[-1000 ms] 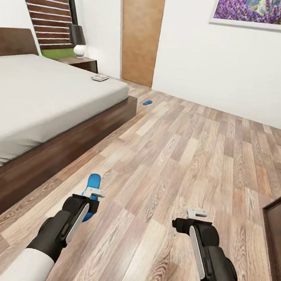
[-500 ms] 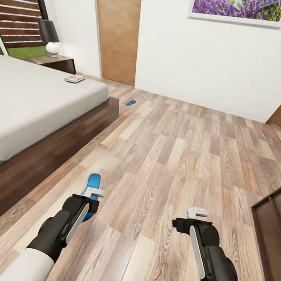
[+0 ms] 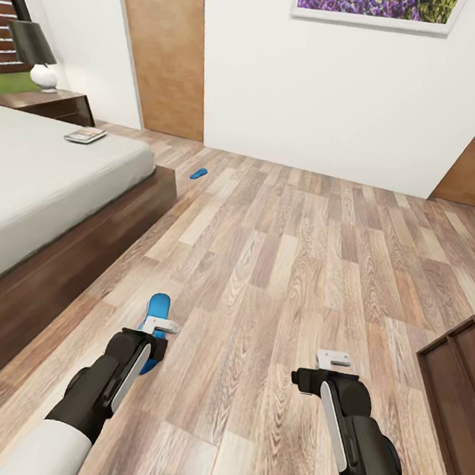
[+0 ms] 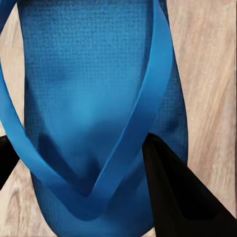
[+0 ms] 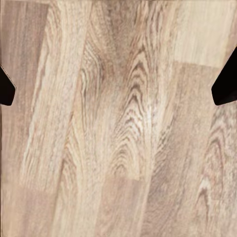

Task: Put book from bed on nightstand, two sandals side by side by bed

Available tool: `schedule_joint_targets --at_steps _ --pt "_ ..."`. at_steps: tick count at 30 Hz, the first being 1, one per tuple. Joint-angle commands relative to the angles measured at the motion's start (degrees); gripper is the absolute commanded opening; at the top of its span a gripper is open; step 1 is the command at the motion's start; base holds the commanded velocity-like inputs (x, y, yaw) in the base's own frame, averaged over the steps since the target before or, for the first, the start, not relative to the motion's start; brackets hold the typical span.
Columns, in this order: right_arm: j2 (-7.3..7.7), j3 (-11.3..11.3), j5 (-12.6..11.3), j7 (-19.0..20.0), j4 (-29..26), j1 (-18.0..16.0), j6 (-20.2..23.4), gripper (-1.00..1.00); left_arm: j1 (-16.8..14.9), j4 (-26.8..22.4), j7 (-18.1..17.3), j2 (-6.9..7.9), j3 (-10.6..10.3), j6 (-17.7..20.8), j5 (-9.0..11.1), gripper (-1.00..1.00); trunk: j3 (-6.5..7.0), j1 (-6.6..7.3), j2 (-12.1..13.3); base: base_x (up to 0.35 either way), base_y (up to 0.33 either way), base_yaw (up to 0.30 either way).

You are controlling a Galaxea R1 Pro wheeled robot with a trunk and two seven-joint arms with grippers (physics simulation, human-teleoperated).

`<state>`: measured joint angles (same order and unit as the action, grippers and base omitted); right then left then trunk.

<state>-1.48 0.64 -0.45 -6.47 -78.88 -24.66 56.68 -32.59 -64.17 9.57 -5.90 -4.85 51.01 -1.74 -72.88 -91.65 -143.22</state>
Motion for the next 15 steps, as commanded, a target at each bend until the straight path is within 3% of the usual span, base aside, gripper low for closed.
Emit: schedule_joint_targets --at_steps 1,15 --pt "-0.01 0.07 -0.08 -0.3 -0.04 -0.04 0.24 1.0 -0.01 -0.07 -0.08 0.01 -0.06 0.32 -0.3 -1.0 -0.05 -0.02 -0.02 0.336 0.084 -0.273" --pt "0.03 0.07 -0.08 -0.3 -0.04 -0.04 0.26 1.0 -0.01 -0.07 -0.08 0.01 -0.07 0.32 -0.29 -1.0 -0.08 -0.02 -0.02 0.336 0.084 -0.283"
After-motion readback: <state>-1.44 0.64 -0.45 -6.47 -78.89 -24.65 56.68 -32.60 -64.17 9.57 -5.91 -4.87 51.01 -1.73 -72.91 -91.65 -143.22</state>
